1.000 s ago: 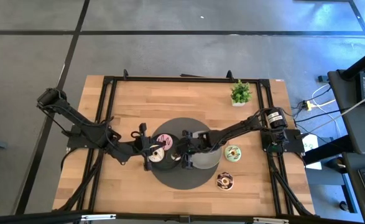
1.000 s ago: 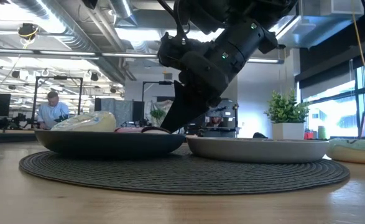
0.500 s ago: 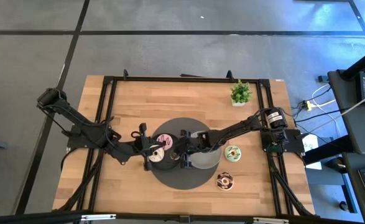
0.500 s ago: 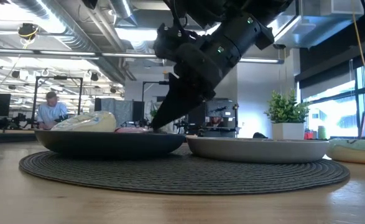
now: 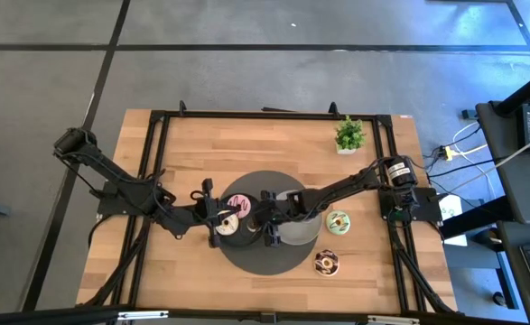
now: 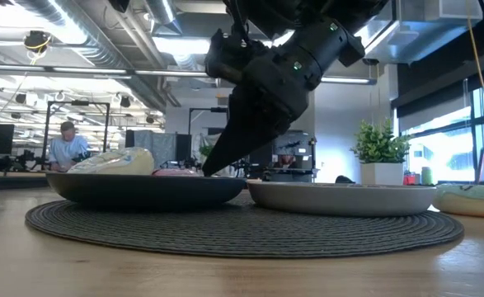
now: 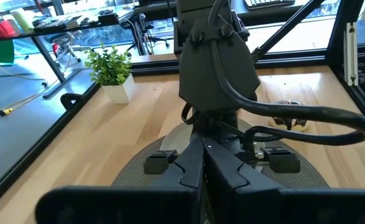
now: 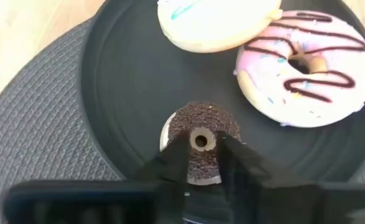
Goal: Pick & Place donuts
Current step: Put the small black donut on the gray plate
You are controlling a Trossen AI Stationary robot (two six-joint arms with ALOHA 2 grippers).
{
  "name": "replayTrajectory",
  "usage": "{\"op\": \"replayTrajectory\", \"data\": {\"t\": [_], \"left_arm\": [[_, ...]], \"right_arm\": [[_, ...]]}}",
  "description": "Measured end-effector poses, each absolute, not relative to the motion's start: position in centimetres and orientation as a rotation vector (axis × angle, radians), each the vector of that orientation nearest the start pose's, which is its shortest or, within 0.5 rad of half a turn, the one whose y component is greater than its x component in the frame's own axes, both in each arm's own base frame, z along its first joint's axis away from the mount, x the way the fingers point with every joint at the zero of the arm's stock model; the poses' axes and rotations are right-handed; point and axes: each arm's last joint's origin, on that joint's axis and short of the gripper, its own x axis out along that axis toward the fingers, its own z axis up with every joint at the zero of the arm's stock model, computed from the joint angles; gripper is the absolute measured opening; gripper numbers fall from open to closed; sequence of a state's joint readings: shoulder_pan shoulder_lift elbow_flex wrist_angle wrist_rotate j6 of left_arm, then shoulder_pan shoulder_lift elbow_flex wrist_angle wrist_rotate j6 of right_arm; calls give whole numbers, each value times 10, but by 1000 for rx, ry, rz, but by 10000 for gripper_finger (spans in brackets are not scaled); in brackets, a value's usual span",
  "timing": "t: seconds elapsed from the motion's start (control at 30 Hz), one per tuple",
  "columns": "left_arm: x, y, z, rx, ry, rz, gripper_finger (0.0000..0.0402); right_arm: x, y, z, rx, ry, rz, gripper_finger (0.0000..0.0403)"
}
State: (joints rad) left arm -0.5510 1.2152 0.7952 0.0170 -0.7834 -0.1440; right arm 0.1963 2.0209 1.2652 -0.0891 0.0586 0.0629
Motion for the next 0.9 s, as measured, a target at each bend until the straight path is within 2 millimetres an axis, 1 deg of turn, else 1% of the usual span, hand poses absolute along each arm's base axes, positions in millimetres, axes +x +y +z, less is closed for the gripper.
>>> {"op": "replayTrajectory", "data": {"t": [0.1,0.2,0.27,0.37,0.47,0.57,0.9], "left_arm": [[230,-117,271,108,299,251,5],[230,-117,271,108,299,251,9],[230,-117,271,108,299,251,11],[230,-117,271,108,299,251,13],[230,-117,271,108,300,251,11],[230,-117,271,111,303,251,8],[230,-117,270,117,312,252,12]], "right_arm": [[411,80,145,-37,842,98,146],[411,80,145,-53,841,105,191],[411,80,145,-64,840,108,213],[410,79,142,-75,829,79,235],[407,78,138,-76,830,60,244],[406,77,136,-41,828,49,245],[406,78,136,-18,829,70,245]]}}
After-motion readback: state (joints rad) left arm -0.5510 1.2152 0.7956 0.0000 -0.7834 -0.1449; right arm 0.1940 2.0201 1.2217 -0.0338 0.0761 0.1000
